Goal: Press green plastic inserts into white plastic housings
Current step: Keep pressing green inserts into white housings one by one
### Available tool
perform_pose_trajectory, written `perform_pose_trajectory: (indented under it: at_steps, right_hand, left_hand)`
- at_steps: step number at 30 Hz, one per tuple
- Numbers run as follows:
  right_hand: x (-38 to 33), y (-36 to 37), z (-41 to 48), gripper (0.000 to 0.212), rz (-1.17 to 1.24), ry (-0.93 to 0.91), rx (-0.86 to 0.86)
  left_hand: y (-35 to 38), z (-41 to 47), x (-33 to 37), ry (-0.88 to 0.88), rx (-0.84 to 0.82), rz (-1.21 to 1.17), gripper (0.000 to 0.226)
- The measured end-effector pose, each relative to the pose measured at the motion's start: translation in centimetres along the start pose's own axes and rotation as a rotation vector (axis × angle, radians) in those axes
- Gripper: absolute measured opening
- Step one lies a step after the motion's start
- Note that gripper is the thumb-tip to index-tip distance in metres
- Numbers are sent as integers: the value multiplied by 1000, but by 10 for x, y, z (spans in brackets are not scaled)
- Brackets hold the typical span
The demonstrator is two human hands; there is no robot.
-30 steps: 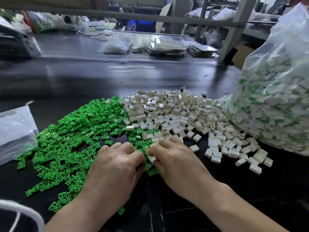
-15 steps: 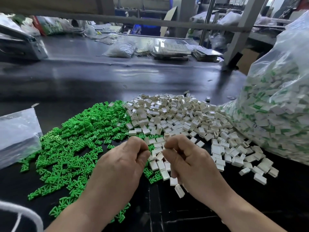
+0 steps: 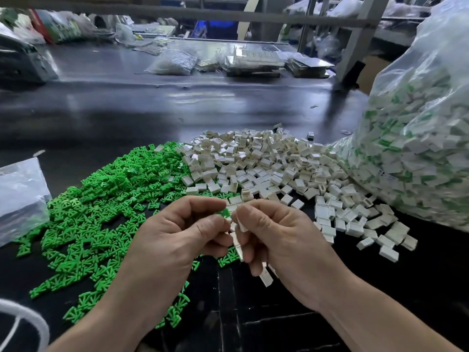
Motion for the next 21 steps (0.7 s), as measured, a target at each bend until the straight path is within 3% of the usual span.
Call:
perform_pose_trajectory:
  at_steps: [3, 11, 21]
  right_hand:
    - [1, 0, 1, 16, -17, 31, 39]
    - [4, 5, 0, 4, 350, 76, 38]
    - [3, 8, -4, 23, 3, 39, -21]
  left_hand:
    - [-1, 0, -1, -25, -4, -38, 40]
    - [-1, -10, -3, 18, 19, -10, 27]
    - [2, -16, -5, 104, 54, 104, 25]
Point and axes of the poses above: each hand's wrist, its own z-axis towards the middle knuckle, its own y-axis out of the palm, x = y × z, the point moved 1 cm from there along z, towards the middle knuckle, and after that the axes turned 15 degrees about -y, right-handed, at the moved point
